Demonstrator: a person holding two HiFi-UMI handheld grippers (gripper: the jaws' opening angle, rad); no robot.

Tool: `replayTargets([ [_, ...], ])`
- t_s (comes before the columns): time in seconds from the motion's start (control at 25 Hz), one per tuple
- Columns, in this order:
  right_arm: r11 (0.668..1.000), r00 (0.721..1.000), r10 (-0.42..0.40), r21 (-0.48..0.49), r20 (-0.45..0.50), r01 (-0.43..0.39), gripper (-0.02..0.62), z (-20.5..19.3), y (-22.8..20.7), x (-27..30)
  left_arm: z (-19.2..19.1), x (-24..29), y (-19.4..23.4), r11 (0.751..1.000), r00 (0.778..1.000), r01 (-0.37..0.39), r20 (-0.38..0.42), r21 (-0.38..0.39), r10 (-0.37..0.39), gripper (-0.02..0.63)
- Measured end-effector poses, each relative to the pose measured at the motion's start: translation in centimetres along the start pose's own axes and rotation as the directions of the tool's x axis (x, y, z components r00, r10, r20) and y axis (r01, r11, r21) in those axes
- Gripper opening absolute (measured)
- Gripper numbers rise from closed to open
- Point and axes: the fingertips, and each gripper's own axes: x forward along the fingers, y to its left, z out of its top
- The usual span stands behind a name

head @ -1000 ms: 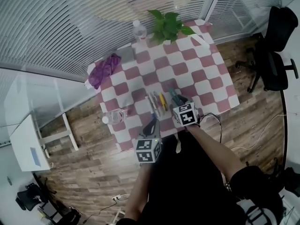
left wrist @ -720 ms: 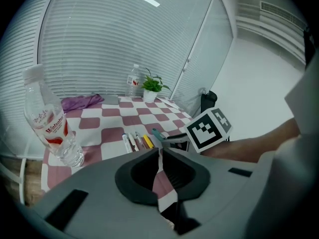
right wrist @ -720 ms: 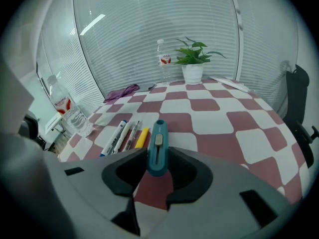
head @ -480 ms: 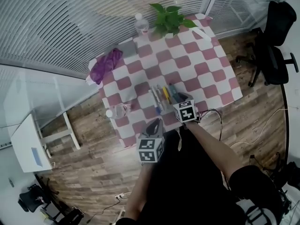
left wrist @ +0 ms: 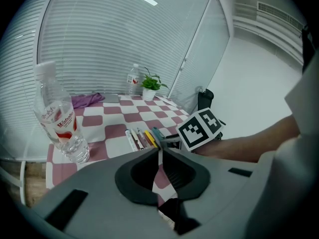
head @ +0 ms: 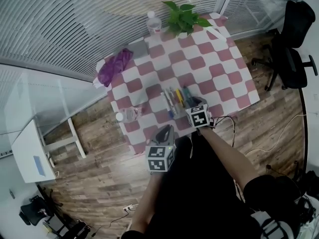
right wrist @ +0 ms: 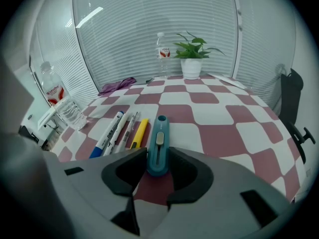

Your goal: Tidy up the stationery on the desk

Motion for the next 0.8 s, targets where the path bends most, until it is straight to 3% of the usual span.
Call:
replayTargets([
  [0.8,0.998,0.993,-0.034,0.063,0.113,0.027,0.153,0.4,0.1,-4.5,1.2,-0.9,0.1,0.997,0.998,0.051,0.046,0.059,-0.054,0.051],
])
